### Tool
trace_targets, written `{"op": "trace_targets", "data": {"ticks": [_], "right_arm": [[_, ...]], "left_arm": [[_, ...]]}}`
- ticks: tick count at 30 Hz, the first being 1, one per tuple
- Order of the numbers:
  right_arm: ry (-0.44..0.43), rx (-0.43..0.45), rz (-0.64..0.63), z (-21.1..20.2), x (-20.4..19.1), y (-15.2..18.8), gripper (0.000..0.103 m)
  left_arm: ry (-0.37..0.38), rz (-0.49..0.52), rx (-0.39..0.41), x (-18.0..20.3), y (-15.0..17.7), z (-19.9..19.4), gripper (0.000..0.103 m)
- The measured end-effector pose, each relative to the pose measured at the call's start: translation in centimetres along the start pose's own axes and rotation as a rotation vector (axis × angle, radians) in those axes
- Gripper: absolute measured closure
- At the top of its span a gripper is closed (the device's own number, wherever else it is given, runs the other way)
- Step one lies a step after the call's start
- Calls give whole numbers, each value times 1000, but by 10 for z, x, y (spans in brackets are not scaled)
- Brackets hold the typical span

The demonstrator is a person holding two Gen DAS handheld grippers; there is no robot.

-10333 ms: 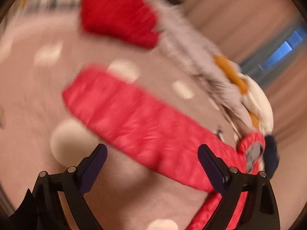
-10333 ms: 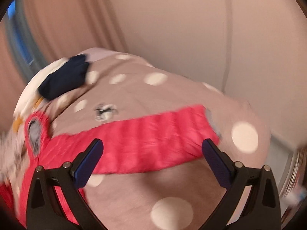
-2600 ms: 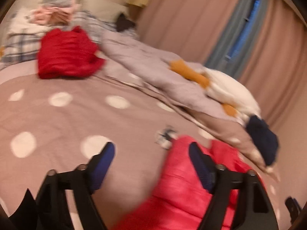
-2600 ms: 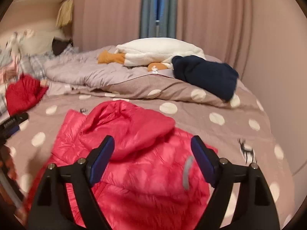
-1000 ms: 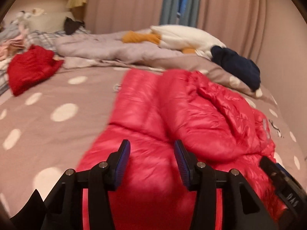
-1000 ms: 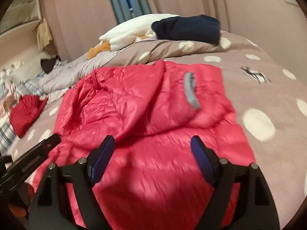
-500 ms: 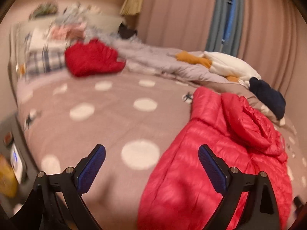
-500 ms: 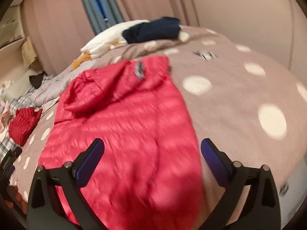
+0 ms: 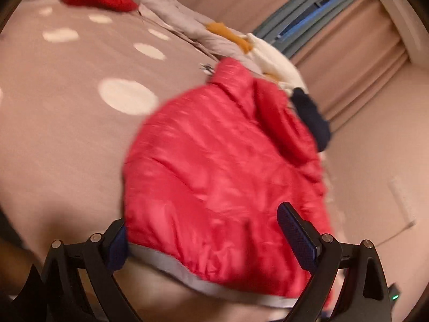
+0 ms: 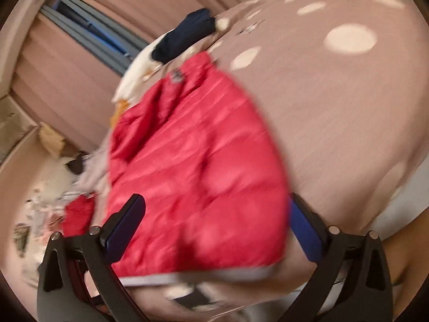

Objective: Fold large clothes

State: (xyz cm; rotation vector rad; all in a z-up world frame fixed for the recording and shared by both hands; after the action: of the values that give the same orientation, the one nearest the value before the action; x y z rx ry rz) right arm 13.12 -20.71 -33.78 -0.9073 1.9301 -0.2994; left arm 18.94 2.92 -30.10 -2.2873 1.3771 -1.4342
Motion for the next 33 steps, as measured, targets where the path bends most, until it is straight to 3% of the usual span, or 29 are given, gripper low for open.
{"op": "trace_targets", "data": {"ticks": [3, 5, 8, 10, 11, 13, 16, 18, 21, 24, 28, 33], "right_arm": [[-73, -31, 17, 10, -25, 12, 0], [-117, -63, 46, 24, -37, 15, 0], [-134, -74, 53, 40, -48, 13, 0], [-111, -67, 27, 50, -52, 10, 3], [-90, -62, 4, 54, -53, 10, 5], [-48, -42, -45, 56, -52, 11, 14], [32, 8, -140, 59, -46, 13, 47], [91, 41, -181, 60, -35, 12, 67], [126, 69, -240, 62, -30, 10, 79], [165, 75, -298, 66, -33, 7, 82], [195, 70, -315, 62, -29, 3, 87], [207, 110, -346, 40, -34, -5, 88]], "left_arm": [[131, -80, -75, 15, 1, 13, 7], [184, -82, -111, 23, 0, 18, 7], [191, -44, -160, 26, -2, 29, 7], [192, -71, -116, 23, -8, 29, 11], [171, -69, -102, 21, -8, 30, 15], [89, -29, -65, 11, -5, 32, 40], [13, 0, 4, -9, -1, 28, 73], [26, -23, 19, -20, -3, 26, 80], [0, -29, 30, -21, -5, 28, 83], [-66, 39, 53, -16, -4, 28, 83], [-106, 27, 20, -16, -8, 26, 83], [-175, 69, 39, -12, -11, 11, 83]]}}
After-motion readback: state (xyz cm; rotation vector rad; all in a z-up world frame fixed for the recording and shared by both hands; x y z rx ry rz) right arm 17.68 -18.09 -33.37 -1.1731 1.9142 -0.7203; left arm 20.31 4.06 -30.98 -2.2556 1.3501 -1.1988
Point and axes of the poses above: each gripper's, at about its wrist camera, not at the fingertips, and z roughly the way its jaws point, x to its right, y to its underside, the point moved 10 cm from there along z, roughly the way its jaws point
